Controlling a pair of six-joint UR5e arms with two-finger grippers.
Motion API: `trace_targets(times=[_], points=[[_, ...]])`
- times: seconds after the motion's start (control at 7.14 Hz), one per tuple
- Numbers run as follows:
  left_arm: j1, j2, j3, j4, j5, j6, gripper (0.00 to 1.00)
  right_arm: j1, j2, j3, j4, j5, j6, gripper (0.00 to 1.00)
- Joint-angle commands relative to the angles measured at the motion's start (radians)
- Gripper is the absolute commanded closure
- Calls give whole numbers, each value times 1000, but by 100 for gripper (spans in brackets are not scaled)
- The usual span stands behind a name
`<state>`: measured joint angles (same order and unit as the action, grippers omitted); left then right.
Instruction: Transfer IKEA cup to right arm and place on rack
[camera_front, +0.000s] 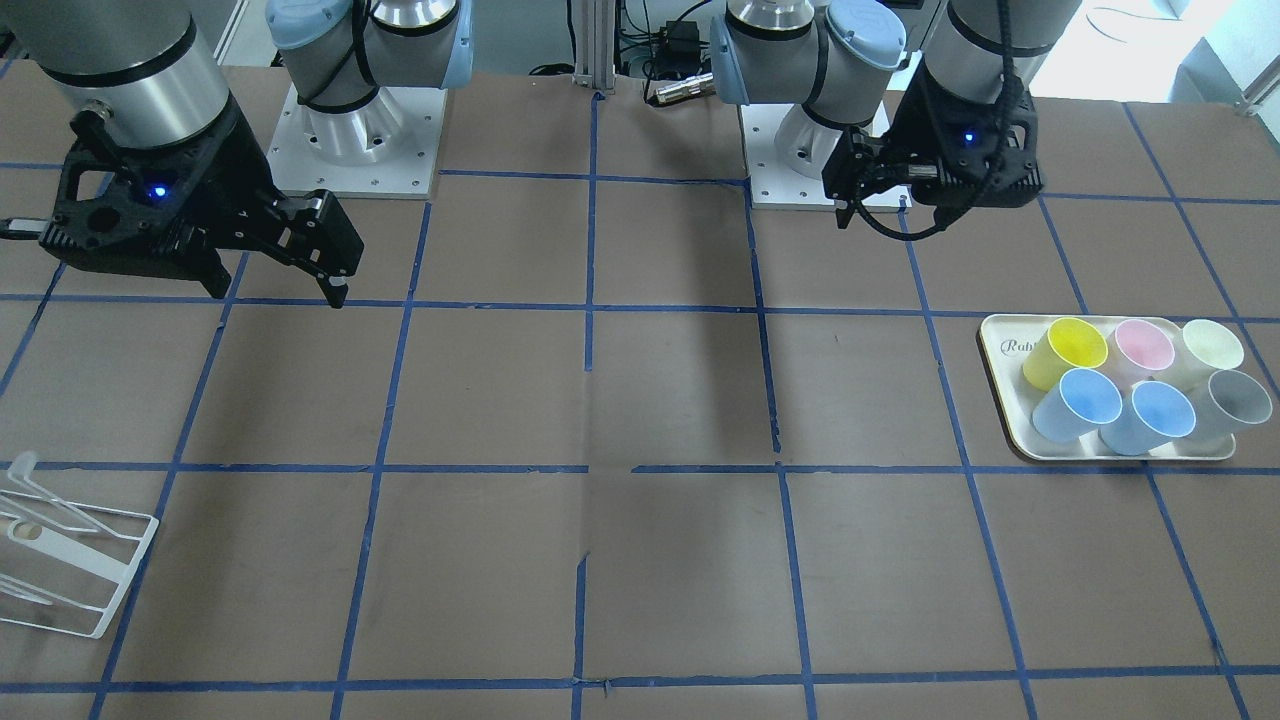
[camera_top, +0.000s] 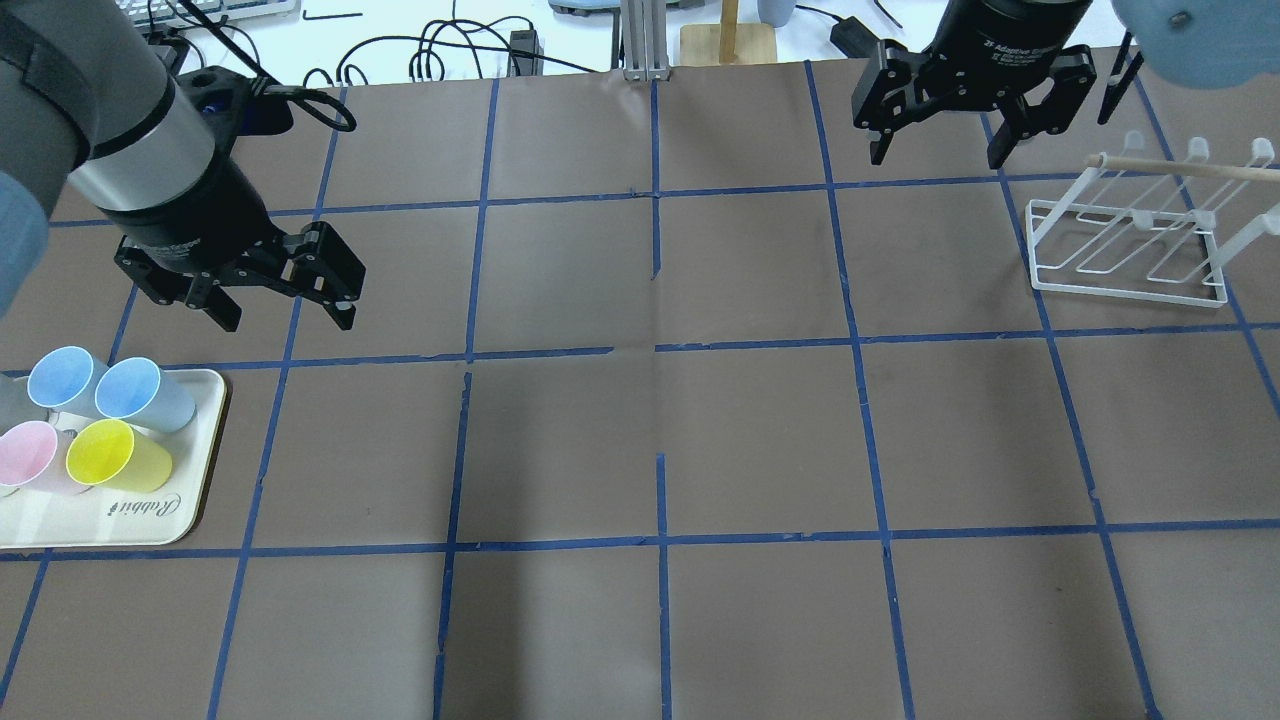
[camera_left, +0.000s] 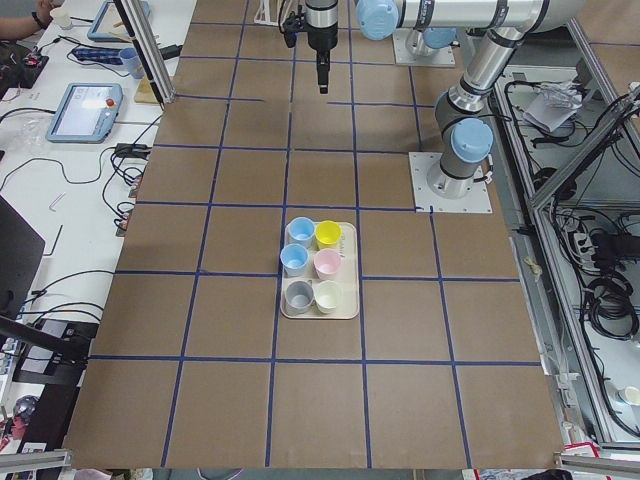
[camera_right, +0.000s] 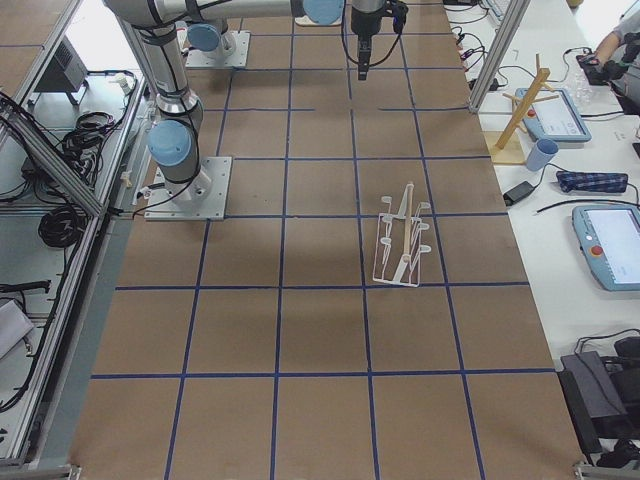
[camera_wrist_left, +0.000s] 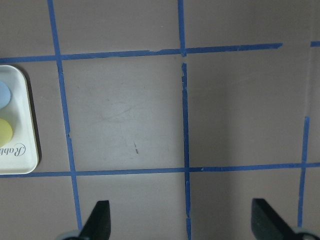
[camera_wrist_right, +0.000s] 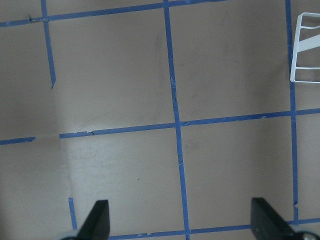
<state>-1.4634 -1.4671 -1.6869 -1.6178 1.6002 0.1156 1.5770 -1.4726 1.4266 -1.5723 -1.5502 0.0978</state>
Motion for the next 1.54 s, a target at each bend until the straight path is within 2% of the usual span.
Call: trace_targets(times=[0.0, 0.28, 0.56, 0.7, 0.98, 1.26, 1.4], points=[[154, -25, 1, 31, 0, 196, 0, 0, 0, 0, 0, 1, 0, 0], [266, -56, 0, 82, -5, 429, 0, 0, 0, 0, 0, -1, 0, 0], [369, -94, 0, 137, -8, 581, 0, 0, 0, 0, 0, -1, -1, 0], [414, -120, 0, 150, -8, 731, 0, 0, 0, 0, 0, -2, -1, 0], [458, -171, -2, 221, -5, 840, 0, -2, 0, 0, 0, -2, -3, 0], [463, -222, -31, 352, 0, 936, 0, 0, 0, 0, 0, -1, -3, 0], [484, -237, -106, 497, 0, 987, 0, 0, 0, 0, 0, -1, -3, 0]])
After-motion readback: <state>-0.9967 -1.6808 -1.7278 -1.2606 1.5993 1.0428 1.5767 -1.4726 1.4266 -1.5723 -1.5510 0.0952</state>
